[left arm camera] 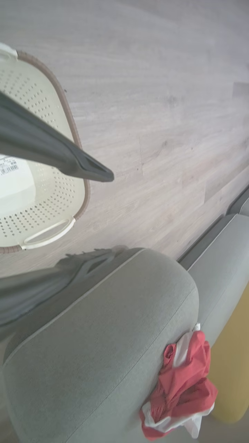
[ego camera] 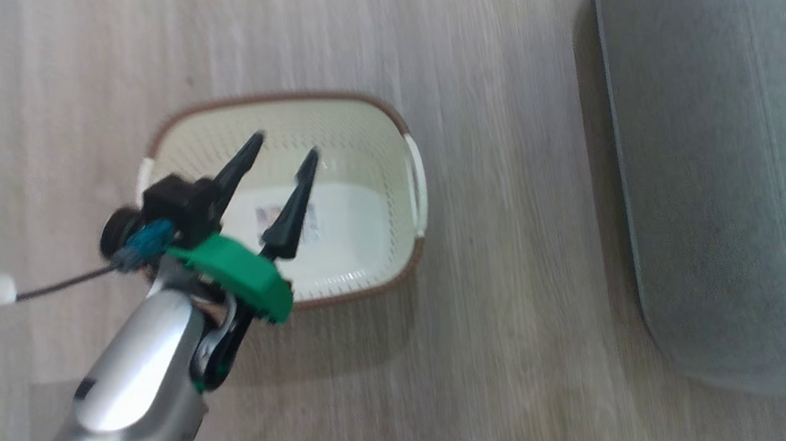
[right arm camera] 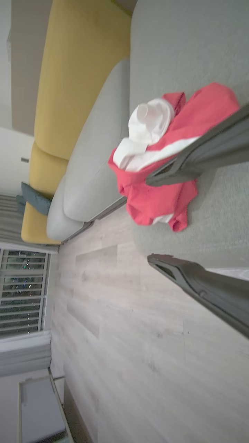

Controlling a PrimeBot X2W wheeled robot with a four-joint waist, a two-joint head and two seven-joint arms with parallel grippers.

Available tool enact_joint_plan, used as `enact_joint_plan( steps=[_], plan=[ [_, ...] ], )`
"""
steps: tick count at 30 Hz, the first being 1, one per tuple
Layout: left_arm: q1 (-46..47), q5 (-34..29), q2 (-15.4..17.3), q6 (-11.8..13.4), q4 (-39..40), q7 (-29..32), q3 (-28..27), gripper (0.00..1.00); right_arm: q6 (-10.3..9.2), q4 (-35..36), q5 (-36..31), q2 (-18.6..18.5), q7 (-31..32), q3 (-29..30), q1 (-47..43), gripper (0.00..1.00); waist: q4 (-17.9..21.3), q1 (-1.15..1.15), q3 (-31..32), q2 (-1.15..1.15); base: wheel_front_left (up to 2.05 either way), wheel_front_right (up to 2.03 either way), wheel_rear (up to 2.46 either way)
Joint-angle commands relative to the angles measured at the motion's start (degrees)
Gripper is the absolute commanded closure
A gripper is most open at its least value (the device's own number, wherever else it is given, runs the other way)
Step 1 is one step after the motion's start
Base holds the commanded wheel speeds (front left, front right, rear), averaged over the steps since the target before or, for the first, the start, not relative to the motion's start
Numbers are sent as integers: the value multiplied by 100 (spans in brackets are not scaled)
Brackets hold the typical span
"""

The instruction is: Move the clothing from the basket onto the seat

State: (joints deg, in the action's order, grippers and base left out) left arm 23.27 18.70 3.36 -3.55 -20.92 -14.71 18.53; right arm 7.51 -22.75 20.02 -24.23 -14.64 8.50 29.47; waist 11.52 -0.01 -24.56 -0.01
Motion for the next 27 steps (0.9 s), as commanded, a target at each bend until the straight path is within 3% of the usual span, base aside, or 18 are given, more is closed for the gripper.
enact_joint_plan(
  steps=[1, 7, 16, 27],
  plan=[
    [-156, 43, -19, 62, 91, -29, -304, 0, -2, 502, -250, 69, -36, -103, -349, 0, -361, 1, 533, 1, 0, 0, 0],
    [-536, -2, -43, 158, 109, -29, -809, 0, -2, 1094, -749, 795, -36, -330, -1242, 0, -672, 1, 967, 1, 0, 0, 0],
    [-1184, -1, -47, 367, 282, -29, -1162, 0, -2, 942, -1096, 1470, -36, -642, -2060, 0, -833, 1, 1609, 1, 0, 0, 0],
    [-1478, -101, -47, 388, 367, -29, -1403, 0, -2, 718, -1385, 1702, -36, -753, -2246, 0, -817, 1, 1822, 1, 0, 0, 0]
  ],
)
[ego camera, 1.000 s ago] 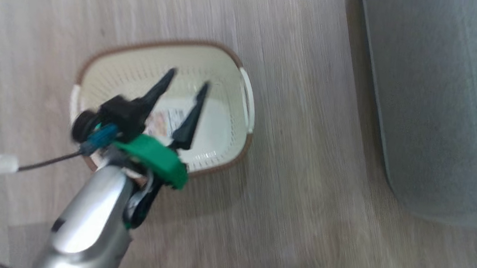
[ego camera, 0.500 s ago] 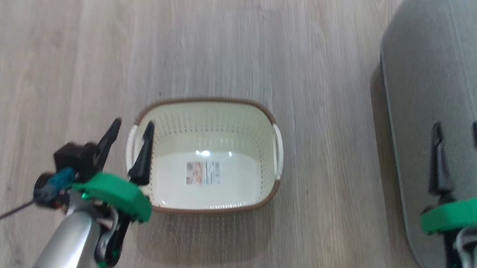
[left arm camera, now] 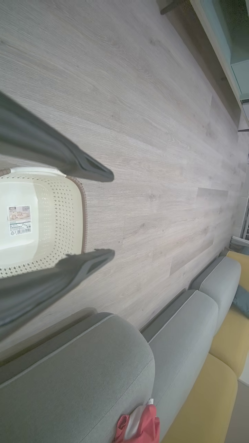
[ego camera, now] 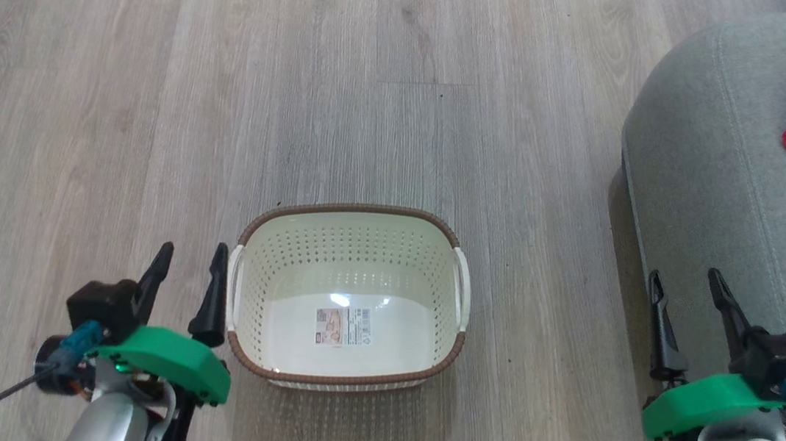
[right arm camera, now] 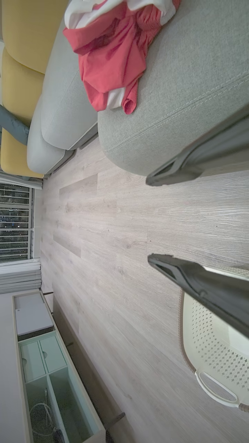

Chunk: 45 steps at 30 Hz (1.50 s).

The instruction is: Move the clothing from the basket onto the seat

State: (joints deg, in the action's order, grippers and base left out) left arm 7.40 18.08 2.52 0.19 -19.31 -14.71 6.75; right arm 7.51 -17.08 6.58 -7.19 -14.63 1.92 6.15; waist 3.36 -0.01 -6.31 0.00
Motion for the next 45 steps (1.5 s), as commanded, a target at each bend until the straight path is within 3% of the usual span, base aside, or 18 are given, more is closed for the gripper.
enact_joint_plan(
  steps=[1, 17, 18, 21, 45],
  plan=[
    [107, -42, 36, 11, 209, -29, -237, 0, -2, 145, -48, -1, -37, -90, 91, 0, -5, 1, 4, 0, 0, 0, 0],
    [36, -95, 36, 50, 237, -29, -323, 0, -2, 176, -19, -17, -37, -328, 170, 0, -105, 1, 186, 0, 0, 0, 0],
    [-67, -57, -4, 19, -9, 1, -122, 100, 0, -28, -12, 4, 0, -208, 16, 100, -104, 1, 185, 0, 0, 0, 0],
    [-149, -37, -12, 14, -256, 14, -115, 100, 0, -281, 0, 22, 7, -240, -76, 100, -105, 1, 190, 0, 0, 0, 0],
    [-143, 1393, -3, -136, -109, 419, -348, 100, 0, -168, 1644, 100, 414, -103, -62, 100, -149, 1, 272, 0, 0, 0, 0]
  ],
)
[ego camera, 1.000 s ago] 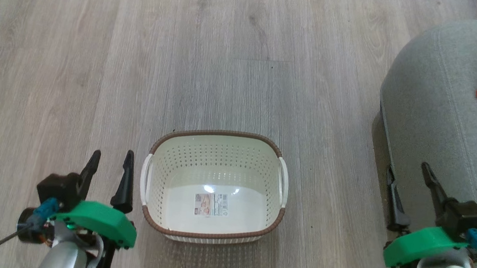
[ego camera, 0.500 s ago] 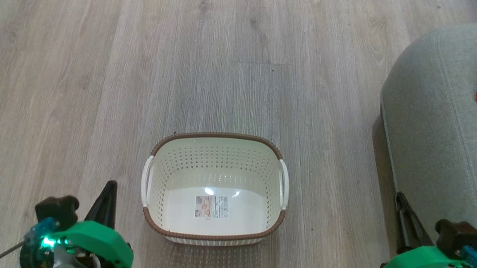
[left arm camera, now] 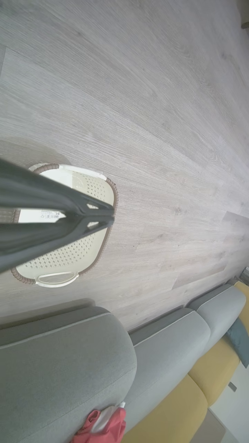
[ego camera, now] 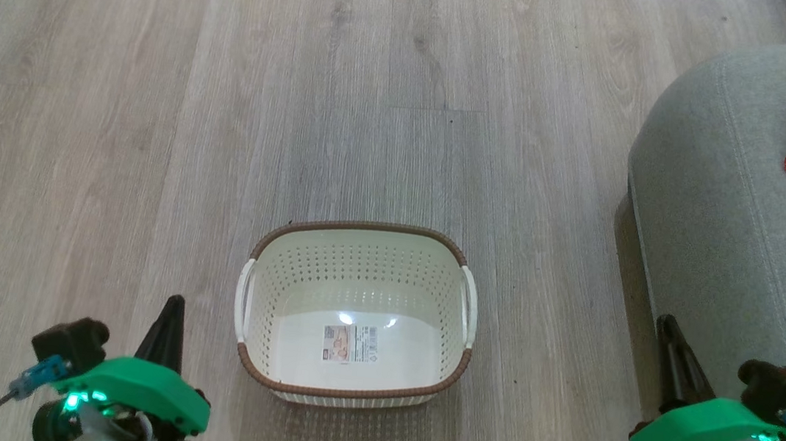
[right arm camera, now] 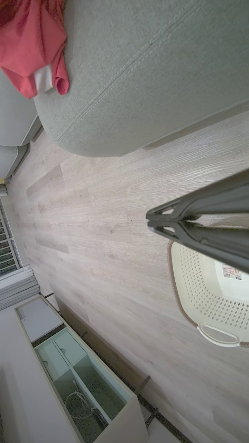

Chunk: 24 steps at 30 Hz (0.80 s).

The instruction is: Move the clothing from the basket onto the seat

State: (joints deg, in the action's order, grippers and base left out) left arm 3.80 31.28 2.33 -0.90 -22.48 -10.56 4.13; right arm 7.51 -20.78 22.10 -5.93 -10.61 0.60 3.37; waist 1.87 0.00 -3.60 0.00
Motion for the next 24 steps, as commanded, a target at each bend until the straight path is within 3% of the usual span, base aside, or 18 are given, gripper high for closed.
enact_joint_plan(
  steps=[1, 24],
  plan=[
    [217, 132, 16, -34, 215, 22, -95, 100, 0, 207, 160, -23, 28, 34, 217, 100, -2, 0, 3, 0, 0, 0, 0],
    [222, 1505, 25, -178, 360, 409, -319, 100, -1, 316, 1738, 53, 415, 163, 231, 100, -45, 0, 81, 0, 0, 0, 0]
  ],
)
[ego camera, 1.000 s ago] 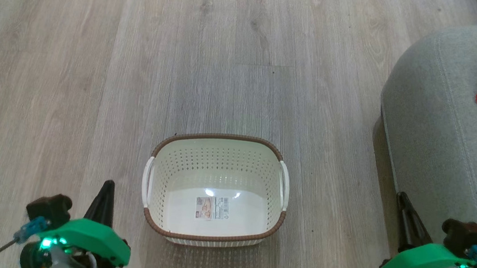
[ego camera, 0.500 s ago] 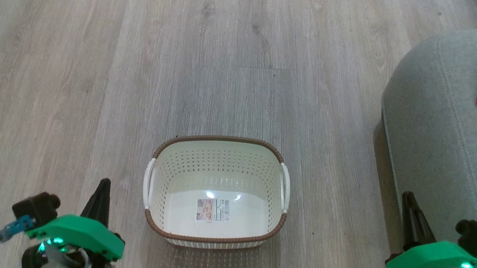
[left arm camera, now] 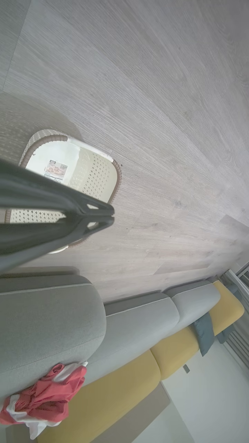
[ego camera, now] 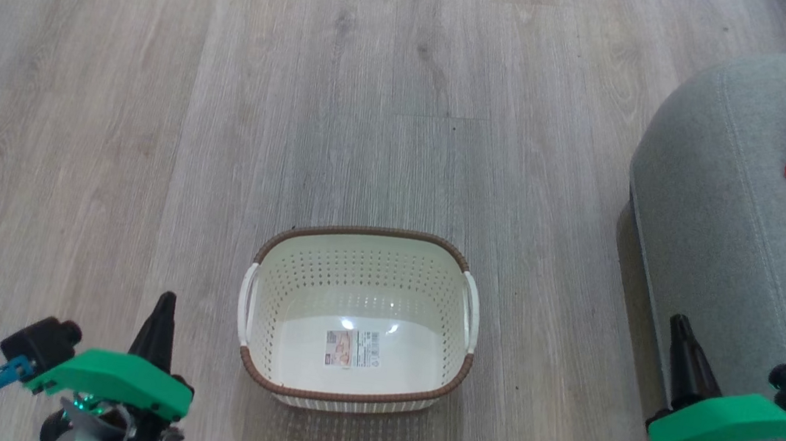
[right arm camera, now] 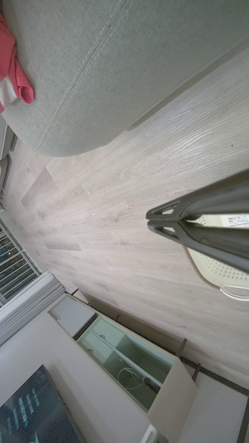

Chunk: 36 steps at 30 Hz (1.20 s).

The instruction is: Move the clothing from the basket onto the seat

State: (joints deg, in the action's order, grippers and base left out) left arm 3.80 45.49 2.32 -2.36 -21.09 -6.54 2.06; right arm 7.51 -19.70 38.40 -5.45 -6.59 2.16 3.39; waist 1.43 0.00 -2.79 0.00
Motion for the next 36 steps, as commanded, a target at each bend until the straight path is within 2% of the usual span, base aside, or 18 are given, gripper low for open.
enact_joint_plan(
  steps=[1, 36],
  plan=[
    [222, 144, 26, -38, 227, 24, -122, 100, -1, 213, 176, 9, 30, 12, 230, 100, -2, 0, 4, 0, 0, 0, 0],
    [230, 2169, 39, -251, 440, 597, -452, 100, -1, 372, 2502, 120, 603, 204, 252, 100, -65, 0, 119, 0, 0, 0, 0]
  ],
)
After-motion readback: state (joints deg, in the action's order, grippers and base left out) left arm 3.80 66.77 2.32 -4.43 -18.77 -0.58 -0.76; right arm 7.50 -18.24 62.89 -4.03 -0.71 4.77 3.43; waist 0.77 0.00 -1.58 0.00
